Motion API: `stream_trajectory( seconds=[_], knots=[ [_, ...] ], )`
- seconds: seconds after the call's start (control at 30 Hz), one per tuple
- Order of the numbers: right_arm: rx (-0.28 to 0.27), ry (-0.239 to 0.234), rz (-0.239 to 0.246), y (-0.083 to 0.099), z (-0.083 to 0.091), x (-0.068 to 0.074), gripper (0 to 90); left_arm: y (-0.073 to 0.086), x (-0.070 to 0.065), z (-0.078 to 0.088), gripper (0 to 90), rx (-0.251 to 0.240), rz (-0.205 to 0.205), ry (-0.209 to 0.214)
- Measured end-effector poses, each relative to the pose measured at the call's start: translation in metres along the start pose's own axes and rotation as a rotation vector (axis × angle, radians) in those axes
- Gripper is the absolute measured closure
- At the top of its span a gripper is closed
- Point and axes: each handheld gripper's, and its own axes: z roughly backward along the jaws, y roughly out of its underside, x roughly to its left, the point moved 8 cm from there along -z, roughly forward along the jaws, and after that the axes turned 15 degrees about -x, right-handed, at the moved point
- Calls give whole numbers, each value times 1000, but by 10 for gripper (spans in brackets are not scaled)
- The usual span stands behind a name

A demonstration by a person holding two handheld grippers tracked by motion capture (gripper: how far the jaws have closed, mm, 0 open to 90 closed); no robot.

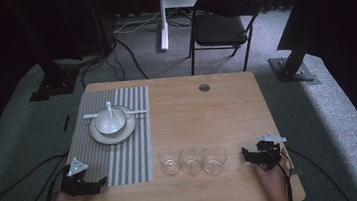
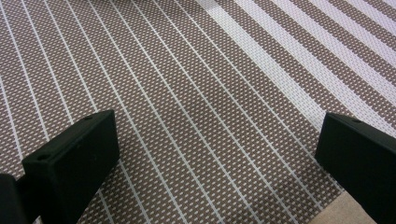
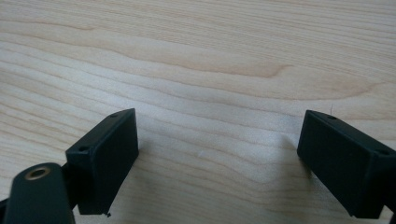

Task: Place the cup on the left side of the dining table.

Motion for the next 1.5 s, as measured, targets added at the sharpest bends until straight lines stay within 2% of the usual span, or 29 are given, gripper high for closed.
stream_trajectory(
  seconds=[0.4, 0.7, 0.83, 1.0, 1.03, 1.07, 1.17, 1.23, 1.37, 1.5],
  knots=[
    [0, 0, 0, 0, 0, 0, 119, 0, 1, 1, 1, -1, -10, 18],
    [0, 0, 0, 0, 0, 0, 120, -1, -1, 2, 3, 26, -22, 35],
    [0, 0, 0, 0, 0, 0, 120, -3, -3, 4, 9, 17, -16, 43],
    [0, 0, 0, 0, 0, 0, 120, -7, -9, 6, 9, 15, -10, 60],
    [0, 0, 0, 0, 0, 0, 120, -10, -11, 5, 9, 5, -36, 30],
    [0, 0, 1, 0, 0, 0, 120, -12, -13, 6, 9, 4, -46, 34],
    [0, 0, 0, 0, 0, 0, 120, -19, -21, 6, 9, -15, -51, 57],
    [0, 0, 0, 0, 0, 0, 120, -23, -26, 7, 9, -23, -46, 88],
    [0, 0, 0, 0, 0, 0, 120, -27, -32, 6, 9, -35, -59, 98],
    [0, 0, 0, 0, 0, 0, 120, -34, -40, 5, 9, -54, -56, 130]
  ],
)
